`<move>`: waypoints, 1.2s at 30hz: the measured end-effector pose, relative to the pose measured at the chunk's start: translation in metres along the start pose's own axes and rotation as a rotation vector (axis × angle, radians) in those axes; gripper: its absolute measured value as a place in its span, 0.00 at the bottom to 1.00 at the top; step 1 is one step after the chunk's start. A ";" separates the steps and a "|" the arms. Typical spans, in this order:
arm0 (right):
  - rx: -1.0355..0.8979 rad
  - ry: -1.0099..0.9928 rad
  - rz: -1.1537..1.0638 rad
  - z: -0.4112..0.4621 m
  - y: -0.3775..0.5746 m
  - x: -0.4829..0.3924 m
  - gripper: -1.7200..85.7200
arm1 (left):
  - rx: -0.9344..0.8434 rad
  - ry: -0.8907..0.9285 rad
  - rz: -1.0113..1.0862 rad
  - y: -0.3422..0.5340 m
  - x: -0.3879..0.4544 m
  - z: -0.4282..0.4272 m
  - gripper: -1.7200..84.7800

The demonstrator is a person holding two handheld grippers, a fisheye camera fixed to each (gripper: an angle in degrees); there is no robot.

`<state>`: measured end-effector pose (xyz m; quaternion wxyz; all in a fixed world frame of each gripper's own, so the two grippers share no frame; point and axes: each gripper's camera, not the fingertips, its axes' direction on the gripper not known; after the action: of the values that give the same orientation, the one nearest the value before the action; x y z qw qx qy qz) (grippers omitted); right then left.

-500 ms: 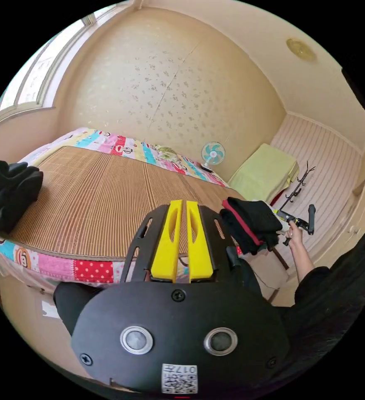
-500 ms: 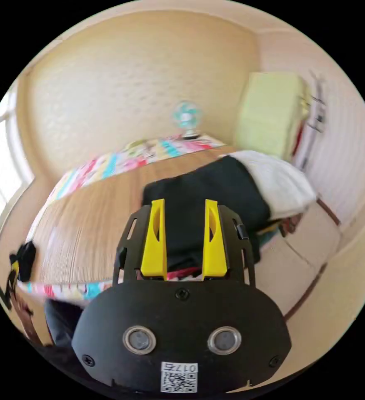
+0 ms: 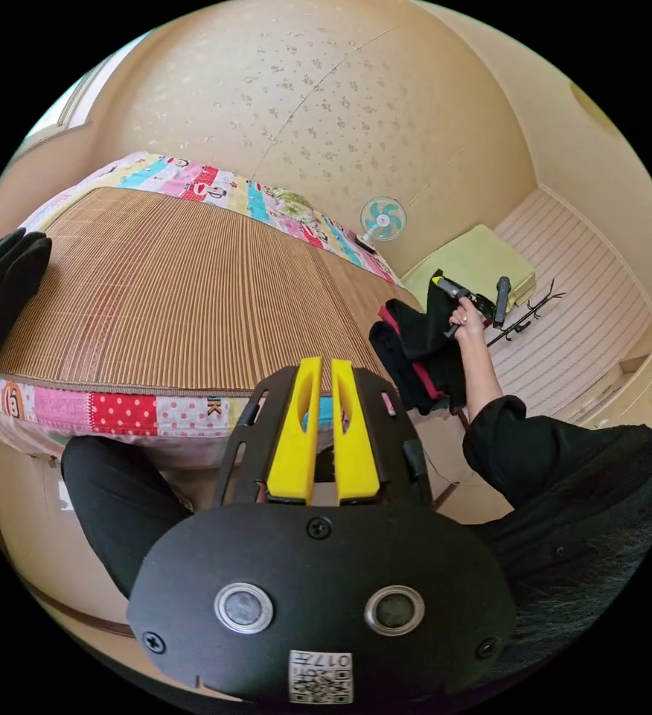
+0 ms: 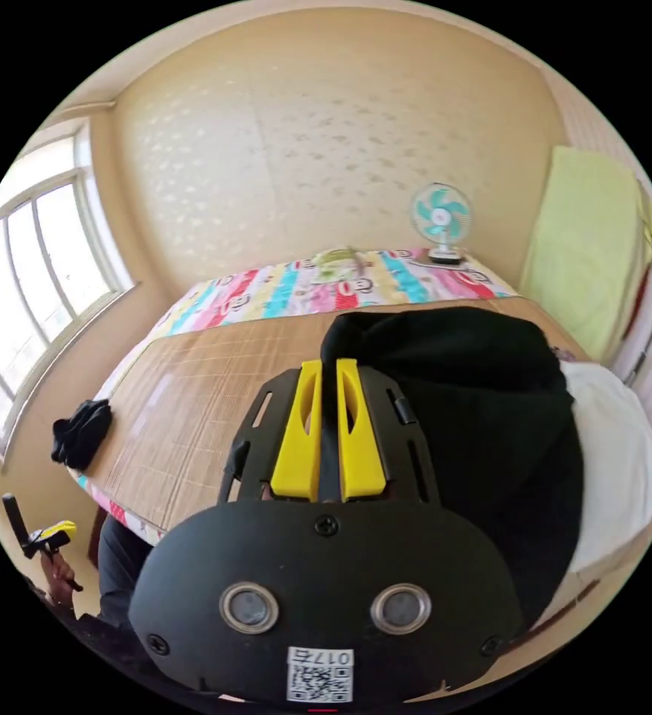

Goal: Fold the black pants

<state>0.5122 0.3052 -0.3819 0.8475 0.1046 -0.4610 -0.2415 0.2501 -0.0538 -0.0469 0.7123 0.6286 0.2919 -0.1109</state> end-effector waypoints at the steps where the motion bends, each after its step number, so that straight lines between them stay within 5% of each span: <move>1: -0.007 -0.051 -0.033 0.010 -0.006 -0.017 0.06 | 0.003 -0.005 0.014 -0.002 0.006 0.001 0.05; 6: -0.277 -0.420 -0.536 0.106 0.007 -0.202 0.04 | 0.007 -0.041 0.031 -0.006 0.026 0.009 0.05; 12: -0.510 -0.812 -0.713 0.114 0.118 -0.280 0.04 | -0.071 -0.005 0.048 -0.017 0.030 0.022 0.10; 16: -0.530 -0.786 -0.632 0.067 0.191 -0.238 0.06 | -0.214 0.043 0.147 -0.024 0.034 0.053 0.11; 26: -0.456 -0.039 0.016 -0.058 0.277 -0.005 0.16 | -0.513 0.235 0.342 -0.048 0.082 0.186 0.13; 32: -0.463 -0.267 0.261 -0.016 0.281 0.046 0.10 | -0.510 0.289 0.383 -0.063 0.112 0.205 0.15; 36: -0.185 -0.772 0.159 -0.056 0.218 0.026 0.05 | -0.436 0.267 0.341 -0.070 0.093 0.167 0.15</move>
<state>0.6385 0.4774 -0.3069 0.6341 -0.1064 -0.7283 -0.2370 0.3343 -0.2080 -0.1504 0.7940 0.5099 0.2901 0.1594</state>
